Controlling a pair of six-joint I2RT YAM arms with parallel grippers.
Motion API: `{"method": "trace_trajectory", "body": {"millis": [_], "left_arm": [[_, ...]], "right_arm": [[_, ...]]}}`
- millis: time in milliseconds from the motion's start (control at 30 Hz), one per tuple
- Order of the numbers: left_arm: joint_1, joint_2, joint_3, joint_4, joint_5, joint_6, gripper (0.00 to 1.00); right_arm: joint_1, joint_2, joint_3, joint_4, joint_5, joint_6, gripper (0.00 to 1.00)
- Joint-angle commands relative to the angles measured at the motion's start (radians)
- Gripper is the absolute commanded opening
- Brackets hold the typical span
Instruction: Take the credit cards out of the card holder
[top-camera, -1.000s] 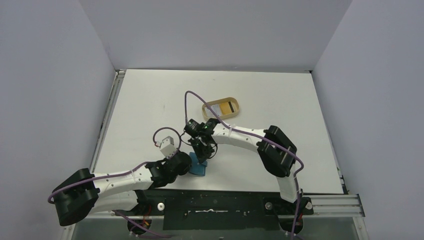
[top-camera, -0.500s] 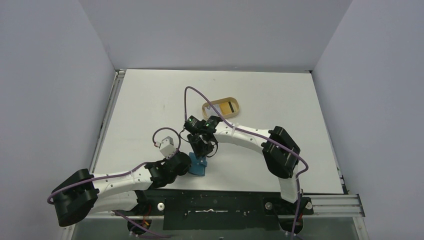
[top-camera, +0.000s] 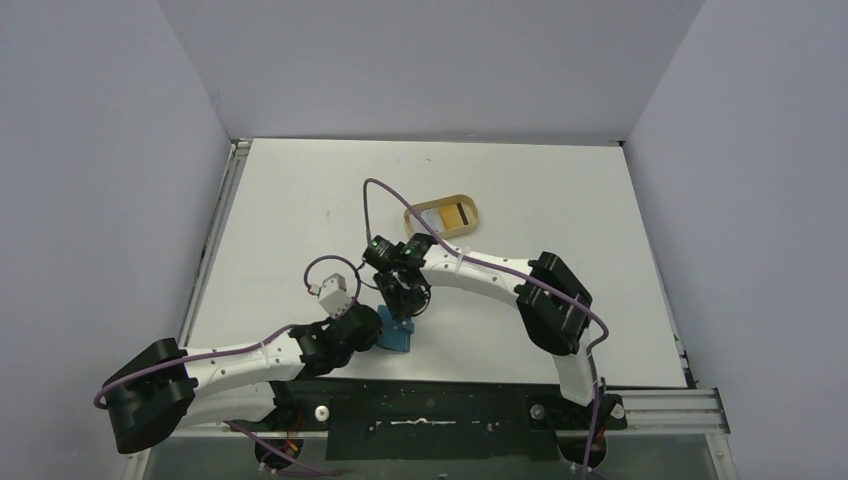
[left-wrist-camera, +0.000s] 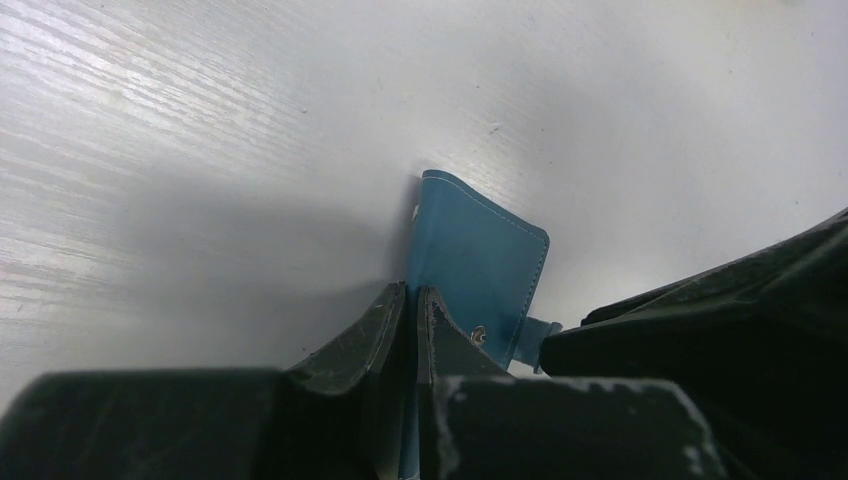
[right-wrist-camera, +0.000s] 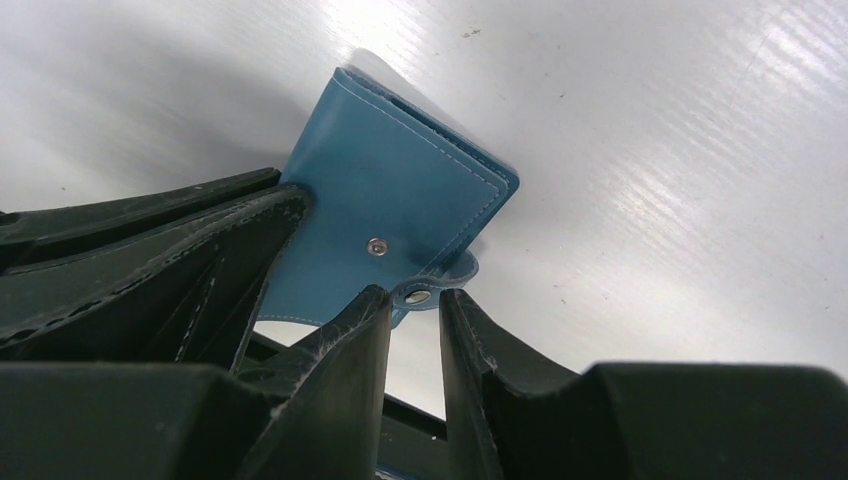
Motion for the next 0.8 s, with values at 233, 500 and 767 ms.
{"method": "trace_trajectory", "body": {"millis": [233,500,767], "left_arm": [[-0.003,-0.014,-0.001,0.0,-0.016,-0.01,0.0],[-0.003,-0.01,-0.003,0.004,-0.015,-0.013,0.0],[-0.002,-0.013,-0.006,0.002,-0.014,-0.017,0.0]], "right_arm": [[0.006,0.003,0.014,0.02,-0.008,0.017,0.18],[0.006,0.006,0.007,0.016,-0.008,0.015,0.01],[0.007,-0.069,-0.037,0.096,-0.02,0.033,0.0]]}}
